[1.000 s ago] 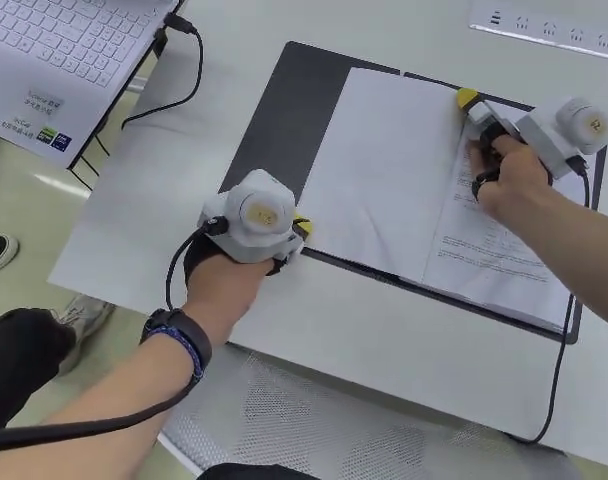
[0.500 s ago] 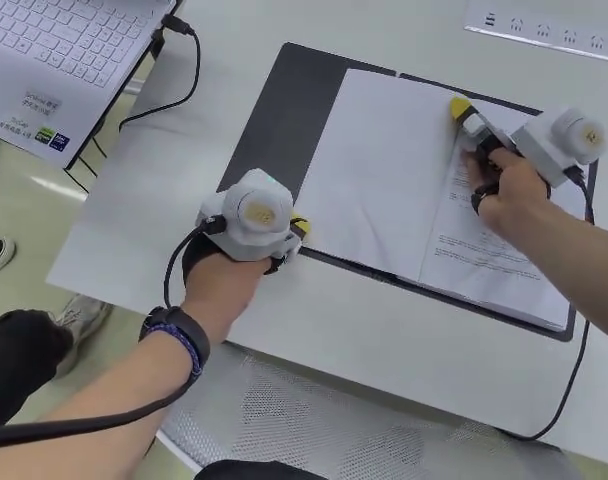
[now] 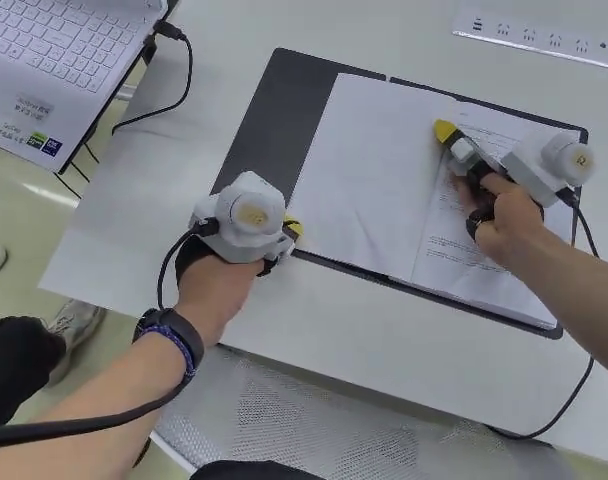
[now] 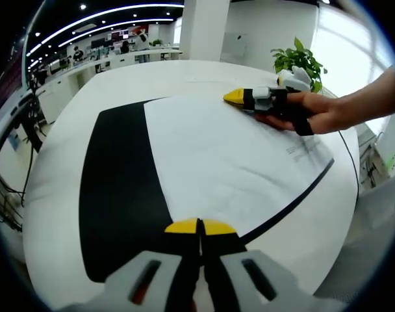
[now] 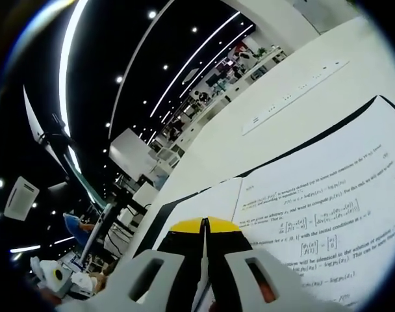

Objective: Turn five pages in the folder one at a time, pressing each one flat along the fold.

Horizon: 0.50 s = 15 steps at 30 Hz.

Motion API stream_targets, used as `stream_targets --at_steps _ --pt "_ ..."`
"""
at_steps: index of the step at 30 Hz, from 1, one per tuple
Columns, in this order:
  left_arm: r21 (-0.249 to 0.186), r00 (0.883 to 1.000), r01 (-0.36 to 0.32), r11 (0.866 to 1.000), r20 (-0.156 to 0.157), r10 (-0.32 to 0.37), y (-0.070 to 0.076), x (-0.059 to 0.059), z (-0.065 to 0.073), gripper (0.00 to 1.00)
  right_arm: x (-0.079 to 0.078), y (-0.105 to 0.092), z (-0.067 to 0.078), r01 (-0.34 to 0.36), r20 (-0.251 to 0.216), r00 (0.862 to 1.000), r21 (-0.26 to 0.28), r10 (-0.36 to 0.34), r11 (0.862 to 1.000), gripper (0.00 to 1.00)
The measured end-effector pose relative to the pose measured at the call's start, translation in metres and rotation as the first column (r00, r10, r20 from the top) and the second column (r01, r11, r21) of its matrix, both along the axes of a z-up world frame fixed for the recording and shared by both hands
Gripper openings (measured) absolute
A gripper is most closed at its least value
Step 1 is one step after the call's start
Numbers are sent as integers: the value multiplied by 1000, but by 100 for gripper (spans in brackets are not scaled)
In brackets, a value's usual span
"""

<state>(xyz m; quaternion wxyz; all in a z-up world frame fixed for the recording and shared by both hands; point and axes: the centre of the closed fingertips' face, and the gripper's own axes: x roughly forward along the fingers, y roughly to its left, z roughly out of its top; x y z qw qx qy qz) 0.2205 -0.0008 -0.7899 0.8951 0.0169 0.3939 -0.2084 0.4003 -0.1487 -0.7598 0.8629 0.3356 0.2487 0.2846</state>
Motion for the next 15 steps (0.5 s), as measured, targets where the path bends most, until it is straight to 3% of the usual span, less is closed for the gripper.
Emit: stream_targets --at_steps 5,15 --pt "1 1000 3 1000 1 -3 0 0 0 0 -12 0 -3 -31 -1 1000 12 31 999 0" --pt "7 1000 13 1000 7 -13 -1 -1 0 0 -58 6 1 -77 4 997 30 77 997 0"
